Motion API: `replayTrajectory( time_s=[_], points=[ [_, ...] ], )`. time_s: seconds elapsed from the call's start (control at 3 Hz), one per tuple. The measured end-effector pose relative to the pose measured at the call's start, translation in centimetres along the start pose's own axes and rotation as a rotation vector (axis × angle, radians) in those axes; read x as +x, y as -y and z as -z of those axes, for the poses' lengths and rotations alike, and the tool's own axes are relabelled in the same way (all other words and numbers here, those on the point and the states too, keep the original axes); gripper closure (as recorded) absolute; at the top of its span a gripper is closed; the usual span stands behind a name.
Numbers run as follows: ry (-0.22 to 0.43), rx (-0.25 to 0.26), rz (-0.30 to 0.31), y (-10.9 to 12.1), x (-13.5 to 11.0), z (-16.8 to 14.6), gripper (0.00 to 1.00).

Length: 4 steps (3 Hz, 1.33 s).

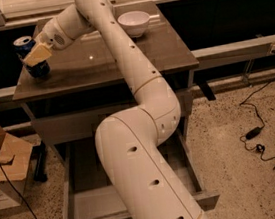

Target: Place pepsi can into middle drawer

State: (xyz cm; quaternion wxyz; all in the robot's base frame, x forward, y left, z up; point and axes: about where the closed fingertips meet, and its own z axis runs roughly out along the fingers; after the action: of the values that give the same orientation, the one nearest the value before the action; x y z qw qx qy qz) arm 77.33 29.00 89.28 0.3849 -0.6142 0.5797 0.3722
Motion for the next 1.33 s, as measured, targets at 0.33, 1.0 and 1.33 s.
replayTrajectory(
  time_s=[0.33, 1.0, 1.33],
  points=[
    [-0.007, -0.038, 0.109, -2.1, -1.8, 3.3, 1.0],
    [-0.053, -0.137, 0.205, -7.2, -1.7, 9.9, 1.0],
    [-0.029, -0.046, 0.243, -10.0, -4.1, 17.4, 1.0]
  ],
)
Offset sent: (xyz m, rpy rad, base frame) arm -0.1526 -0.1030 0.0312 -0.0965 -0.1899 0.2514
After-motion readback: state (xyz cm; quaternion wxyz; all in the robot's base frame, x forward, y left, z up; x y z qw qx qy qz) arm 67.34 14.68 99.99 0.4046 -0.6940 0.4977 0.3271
